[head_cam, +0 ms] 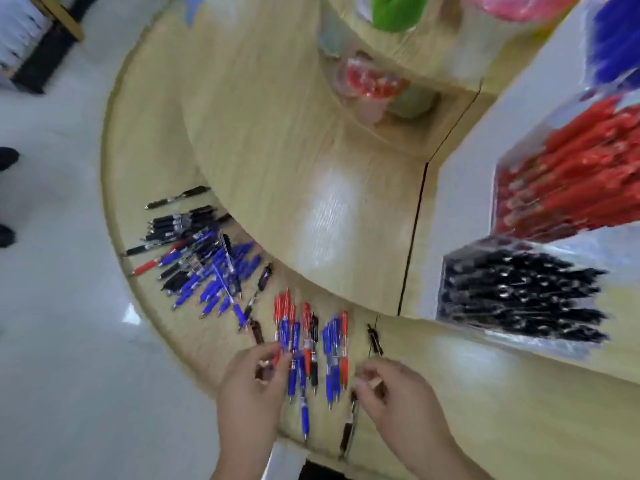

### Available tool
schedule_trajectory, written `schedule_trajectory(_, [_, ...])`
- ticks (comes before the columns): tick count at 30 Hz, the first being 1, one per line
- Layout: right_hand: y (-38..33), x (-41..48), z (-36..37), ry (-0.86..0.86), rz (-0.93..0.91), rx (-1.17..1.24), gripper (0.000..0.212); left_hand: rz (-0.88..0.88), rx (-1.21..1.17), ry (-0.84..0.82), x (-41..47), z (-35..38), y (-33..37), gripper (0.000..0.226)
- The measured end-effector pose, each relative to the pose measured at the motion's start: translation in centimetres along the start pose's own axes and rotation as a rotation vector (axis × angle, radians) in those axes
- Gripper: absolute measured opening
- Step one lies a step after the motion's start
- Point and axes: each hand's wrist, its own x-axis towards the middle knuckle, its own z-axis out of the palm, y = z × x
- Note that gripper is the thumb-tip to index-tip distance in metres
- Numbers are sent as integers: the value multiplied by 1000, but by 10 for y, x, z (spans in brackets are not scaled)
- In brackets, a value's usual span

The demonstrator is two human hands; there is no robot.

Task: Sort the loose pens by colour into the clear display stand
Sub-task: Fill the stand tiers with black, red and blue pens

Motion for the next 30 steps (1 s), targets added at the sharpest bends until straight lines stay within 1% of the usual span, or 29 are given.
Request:
schedule_trajectory(2, [12, 24, 32, 34, 60, -54, 14, 1, 82, -92, 5, 27, -21, 12])
schedule_trajectory(5, [21, 52, 61, 103, 90, -122, 17, 52, 271, -201, 13, 67, -34, 15])
schedule_trajectory(8, [23, 70, 76, 77, 74, -188, 24, 55, 504, -277, 21, 89, -38, 19])
schedule_trajectory(10, [24, 77, 81, 51, 69, -227, 27, 51, 572, -292, 23, 96, -41, 24])
schedule_trajectory(13, [24, 80, 80, 59, 67, -370, 27, 79, 601, -277, 25, 101, -39, 29])
schedule_trajectory(15, [21, 83, 78, 66, 62, -447, 27, 87, 590, -266, 29, 101, -38, 27])
schedule_trajectory(18, [16, 92, 76, 14, 122, -537, 22, 80, 597, -262, 37, 98, -36, 29])
schedule_trajectory(22, [11, 103, 75, -9, 178, -644, 20, 54, 697, -260, 41, 104, -25, 29])
schedule_trajectory(26, [12, 105, 72, 9, 190, -619, 18, 68, 824, -248, 42, 113, -19, 19])
schedule_trajectory(28, [16, 105, 68, 16, 194, -538, 18, 54, 799, -244, 44, 111, -17, 20])
schedule_trajectory(30, [20, 100, 62, -5, 212, -427, 20, 6, 704, -234, 43, 106, -16, 22])
